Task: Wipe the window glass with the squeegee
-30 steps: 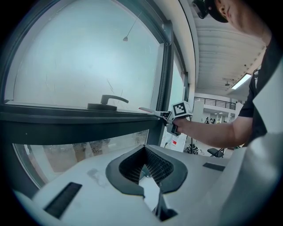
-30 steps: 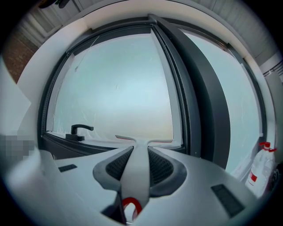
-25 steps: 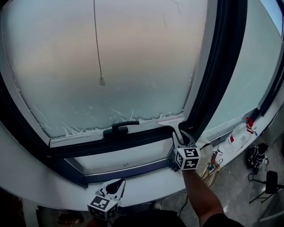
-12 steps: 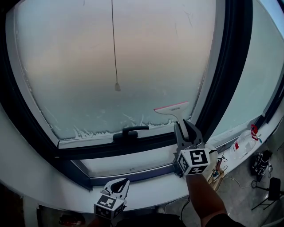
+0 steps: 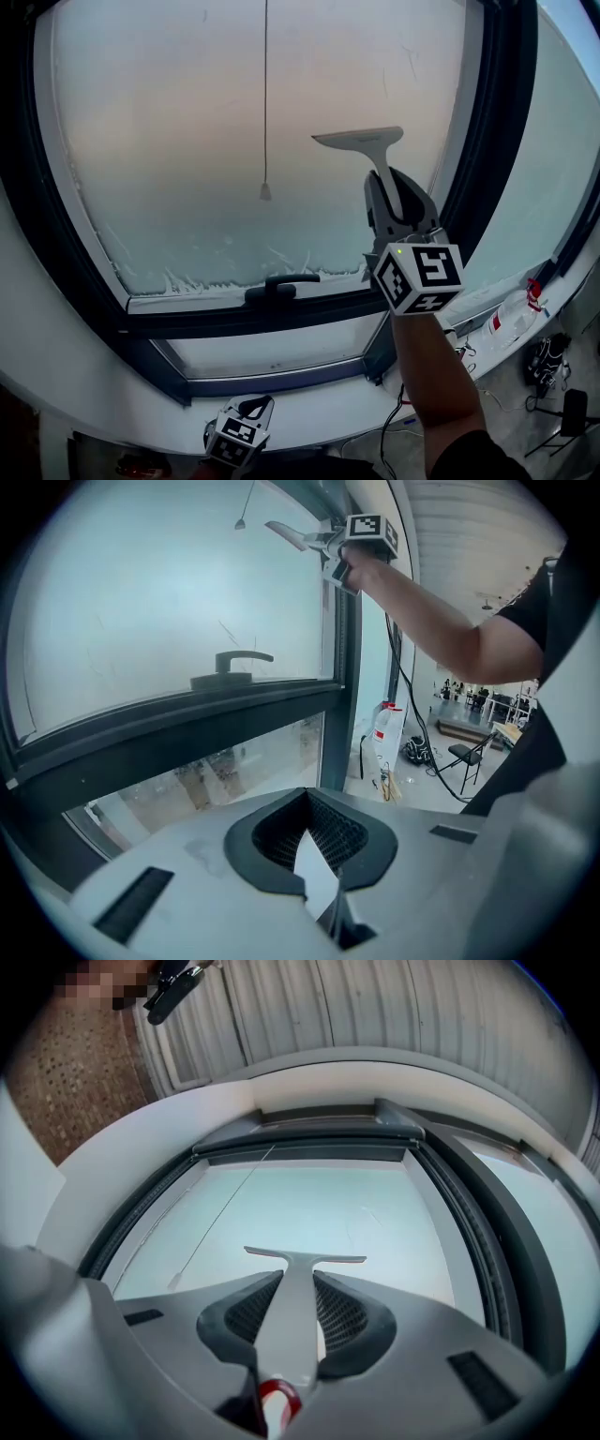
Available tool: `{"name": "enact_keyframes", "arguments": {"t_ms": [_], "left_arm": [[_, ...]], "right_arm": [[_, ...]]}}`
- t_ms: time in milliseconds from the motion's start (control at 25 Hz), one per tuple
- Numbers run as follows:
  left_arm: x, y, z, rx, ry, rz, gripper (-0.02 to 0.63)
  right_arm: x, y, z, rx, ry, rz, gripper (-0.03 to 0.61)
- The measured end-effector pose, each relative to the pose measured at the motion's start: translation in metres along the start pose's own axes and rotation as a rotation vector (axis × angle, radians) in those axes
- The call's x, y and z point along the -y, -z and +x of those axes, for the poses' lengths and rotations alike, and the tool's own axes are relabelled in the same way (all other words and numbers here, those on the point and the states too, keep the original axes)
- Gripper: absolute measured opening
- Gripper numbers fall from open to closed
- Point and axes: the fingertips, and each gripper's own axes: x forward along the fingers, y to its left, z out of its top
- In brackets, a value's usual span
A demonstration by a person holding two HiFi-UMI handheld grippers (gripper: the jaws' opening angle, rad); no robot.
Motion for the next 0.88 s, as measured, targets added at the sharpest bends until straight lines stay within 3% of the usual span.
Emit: {"name": "enact_keyframes", "arguments": {"t_ms": [160, 360, 600, 880], "left_arm": [[-0.003, 0.010, -0.001, -0.015, -0.013, -0.018, 0.000], [-0.006, 0.014, -0.005, -0.003, -0.021, -0.039, 0.000], [-0.017, 0.018, -0.011, -0.008, -0.042, -0.060, 0.000], [-0.015, 0.020, -0.007, -0.013, -0.015, -0.065, 0.000]], "right_arm": [[0.007, -0.042, 0.033, 0.050, 0.021, -0.040, 0.087], [0.006, -0.057, 0.060, 0.052, 0.044, -0.051, 0.087], [-0.007, -0.042, 0.058, 0.034, 0.045, -0.073, 0.087], [-0.016, -0.009, 0.035, 0.002, 0.047, -0.032, 0.087]]}}
